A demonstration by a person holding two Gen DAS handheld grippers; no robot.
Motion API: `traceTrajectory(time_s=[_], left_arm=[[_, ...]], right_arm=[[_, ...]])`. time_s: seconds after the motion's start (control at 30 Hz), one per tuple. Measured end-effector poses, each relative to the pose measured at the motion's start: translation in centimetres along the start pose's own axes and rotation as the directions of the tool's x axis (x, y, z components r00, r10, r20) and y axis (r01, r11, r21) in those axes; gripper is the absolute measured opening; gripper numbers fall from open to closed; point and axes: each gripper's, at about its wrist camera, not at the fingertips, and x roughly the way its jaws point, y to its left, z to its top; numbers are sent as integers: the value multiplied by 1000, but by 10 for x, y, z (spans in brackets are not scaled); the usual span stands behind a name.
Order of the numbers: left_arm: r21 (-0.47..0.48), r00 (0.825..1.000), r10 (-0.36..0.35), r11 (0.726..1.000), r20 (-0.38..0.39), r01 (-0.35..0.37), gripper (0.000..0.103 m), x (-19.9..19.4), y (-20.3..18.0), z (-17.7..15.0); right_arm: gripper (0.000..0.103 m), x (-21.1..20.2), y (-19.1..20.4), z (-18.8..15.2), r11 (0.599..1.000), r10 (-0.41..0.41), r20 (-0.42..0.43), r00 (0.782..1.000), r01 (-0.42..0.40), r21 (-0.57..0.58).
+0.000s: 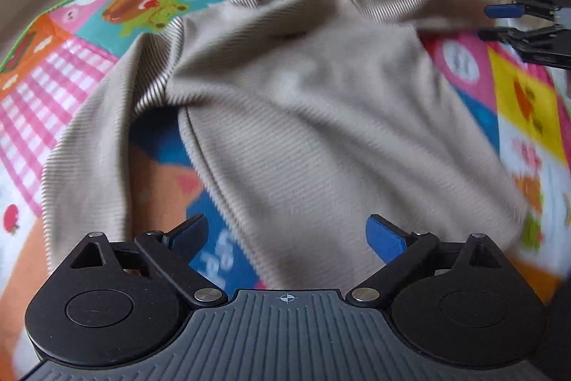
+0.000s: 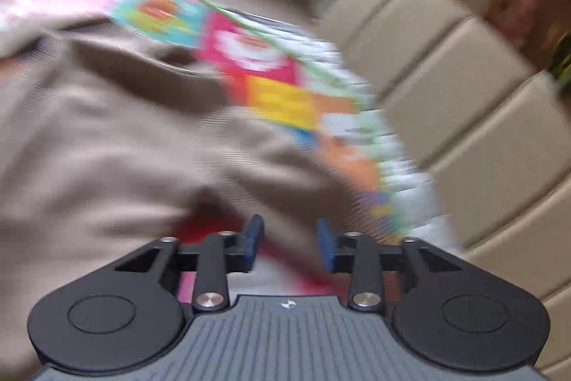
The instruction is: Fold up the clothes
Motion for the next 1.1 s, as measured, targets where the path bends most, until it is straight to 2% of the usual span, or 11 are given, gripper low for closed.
traceTrajectory(time_s=[0.1,0.2,0.33,0.4,0.5,0.57,0.67,0.8,0.97,1.03,1.1], left_arm=[[102,999,24,995,-33,-20,98,-12,-16,-21],[209,999,12,978,-35,-4,99,-24,-41,-30],[350,999,7,937,-38,7,101,-36,-77,-41],[430,996,72,902,-43,-47,101,-28,-92,-50],[508,978,204,847,-41,-155,101,-11,-97,-56],[511,957,290,827,-30,-234,101,0,-87,-52],[481,929,369,822,-42,-305,103,8,-62,-46],[402,895,441,832,-61,-383,103,-2,-31,-41],[311,853,520,820,-53,-481,102,-29,5,-42],[253,880,472,858,-48,-446,102,-42,12,-40],[204,947,316,932,-53,-300,102,-56,11,-36]], right_arm=[[50,-23,64,-24,978,201,-41,979,-202,-41],[53,-31,122,-37,949,267,-88,960,-278,-150],[44,-29,159,-40,959,23,-35,999,-32,-281],[40,-35,137,-29,992,-59,10,998,59,-113],[43,-51,111,-26,999,-44,24,999,43,16],[64,-59,116,-33,998,18,4,1000,-17,-54],[66,-62,147,-51,967,101,-47,994,-109,-230],[64,-44,172,-62,946,57,-45,997,-68,-318],[63,-38,140,-54,993,19,-1,1000,-19,-116],[63,-39,130,-54,998,2,9,1000,-1,-70],[63,-40,119,-54,1000,-16,17,1000,16,-23]])
